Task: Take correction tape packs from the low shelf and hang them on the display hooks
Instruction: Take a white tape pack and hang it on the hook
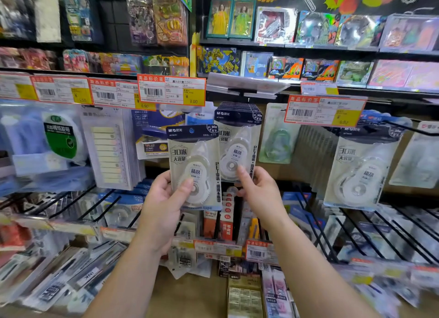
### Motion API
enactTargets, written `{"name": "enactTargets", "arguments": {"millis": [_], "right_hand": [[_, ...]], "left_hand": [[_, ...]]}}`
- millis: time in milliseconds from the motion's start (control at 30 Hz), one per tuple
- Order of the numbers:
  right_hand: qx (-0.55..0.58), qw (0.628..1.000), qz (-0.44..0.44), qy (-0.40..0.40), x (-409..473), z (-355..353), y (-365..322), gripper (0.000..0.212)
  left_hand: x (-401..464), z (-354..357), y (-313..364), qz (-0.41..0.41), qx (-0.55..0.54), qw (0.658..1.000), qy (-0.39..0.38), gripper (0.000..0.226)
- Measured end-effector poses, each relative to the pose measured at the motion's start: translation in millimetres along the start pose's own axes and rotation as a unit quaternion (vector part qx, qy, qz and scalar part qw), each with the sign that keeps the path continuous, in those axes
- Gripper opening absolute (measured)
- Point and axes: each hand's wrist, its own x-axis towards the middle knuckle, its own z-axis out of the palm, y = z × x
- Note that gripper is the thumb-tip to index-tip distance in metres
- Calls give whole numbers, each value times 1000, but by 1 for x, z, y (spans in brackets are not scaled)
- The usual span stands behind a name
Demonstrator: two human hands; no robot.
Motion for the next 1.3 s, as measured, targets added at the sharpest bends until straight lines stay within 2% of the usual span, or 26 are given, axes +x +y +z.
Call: {"name": "enactTargets", "arguments": {"millis": [100, 200, 367, 467, 533, 600, 700, 867, 1067, 1300], "right_hand": [[4, 1000, 4, 11, 2, -3, 4, 53], [3, 1000, 14, 20, -1, -5, 7, 64], [-25, 996, 12, 85, -11, -12, 4, 40], [-51, 986, -56, 146, -25, -15, -2, 27], [-43, 986, -103, 121, -36, -15, -10, 17], [-41, 989, -127, 58, -45, -11, -16, 11], [-39, 991, -131, 2, -52, -6, -19, 16], [-39, 990, -131, 21, -50, -12, -17, 17], [-51, 989, -133, 42, -44, -18, -21, 28], [-55, 989, -131, 39, -39, -22, -16, 28]], "left_hand": [[0, 2, -1, 2, 7, 1000, -9, 28], [-1, 5, -1, 2, 4, 1000, -16, 28], [0, 10, -1, 4, -2, 1000, -26, 36], [0, 16, 1, 9, -4, 999, -31, 34], [0, 22, 1, 15, -1, 1000, -24, 32], [-1, 29, 2, 25, 12, 999, -18, 29], [-2, 38, 4, 44, 38, 998, -19, 22], [-3, 51, 9, 52, 40, 998, -26, 22], [-1, 62, 16, 53, 46, 997, -21, 21], [-1, 67, 14, 33, 33, 999, -23, 22]]}}
